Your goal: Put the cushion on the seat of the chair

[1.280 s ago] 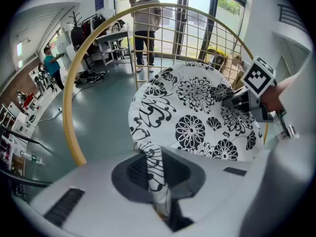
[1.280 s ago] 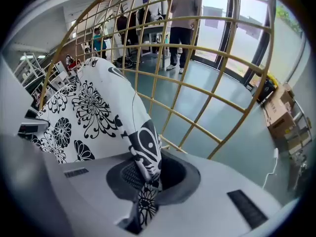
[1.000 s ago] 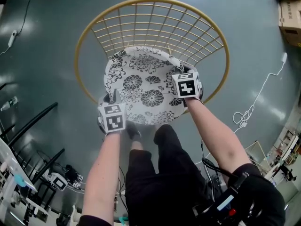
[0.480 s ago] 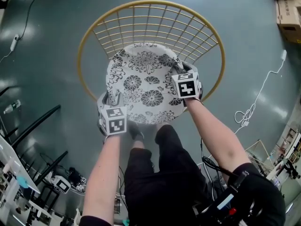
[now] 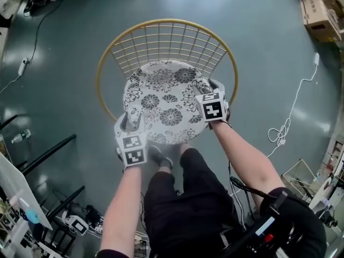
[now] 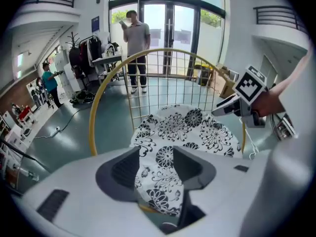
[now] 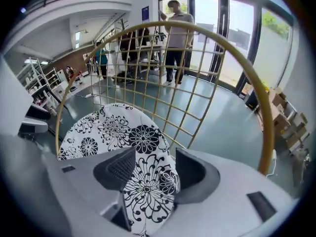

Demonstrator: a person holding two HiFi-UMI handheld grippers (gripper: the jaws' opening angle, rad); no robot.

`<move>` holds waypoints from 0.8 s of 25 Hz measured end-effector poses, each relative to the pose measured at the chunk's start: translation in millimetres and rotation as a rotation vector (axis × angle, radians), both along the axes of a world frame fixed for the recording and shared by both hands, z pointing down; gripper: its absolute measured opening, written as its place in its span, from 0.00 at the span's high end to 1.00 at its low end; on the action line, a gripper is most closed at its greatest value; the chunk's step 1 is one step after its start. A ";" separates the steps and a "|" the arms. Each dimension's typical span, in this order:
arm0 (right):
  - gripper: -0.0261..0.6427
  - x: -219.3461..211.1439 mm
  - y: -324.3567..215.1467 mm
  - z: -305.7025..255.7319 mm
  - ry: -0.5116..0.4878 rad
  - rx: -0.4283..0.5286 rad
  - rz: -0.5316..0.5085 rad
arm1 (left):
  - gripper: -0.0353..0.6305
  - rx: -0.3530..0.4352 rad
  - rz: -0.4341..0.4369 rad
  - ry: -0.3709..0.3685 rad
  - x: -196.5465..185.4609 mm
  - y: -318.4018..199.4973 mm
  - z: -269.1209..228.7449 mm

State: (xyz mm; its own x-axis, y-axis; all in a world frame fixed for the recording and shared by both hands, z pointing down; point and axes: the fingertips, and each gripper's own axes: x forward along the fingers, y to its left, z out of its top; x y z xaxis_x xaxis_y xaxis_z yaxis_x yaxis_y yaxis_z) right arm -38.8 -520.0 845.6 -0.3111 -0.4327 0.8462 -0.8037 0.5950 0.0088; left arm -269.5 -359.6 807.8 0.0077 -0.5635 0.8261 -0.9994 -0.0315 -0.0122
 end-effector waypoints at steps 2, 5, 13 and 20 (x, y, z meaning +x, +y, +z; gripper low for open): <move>0.59 -0.4 7.8 -23.2 -0.036 0.009 0.011 | 0.63 0.048 -0.002 0.025 4.9 0.6 -22.0; 0.76 -2.0 18.2 -64.8 -0.091 0.062 0.003 | 0.64 0.116 -0.007 0.054 10.4 7.0 -56.6; 0.89 -13.2 51.0 -180.2 -0.238 0.181 -0.003 | 0.76 0.261 -0.019 0.107 13.6 33.1 -142.7; 0.91 -28.5 77.6 -274.5 -0.379 0.260 0.003 | 0.85 0.456 0.040 0.136 9.9 39.9 -228.7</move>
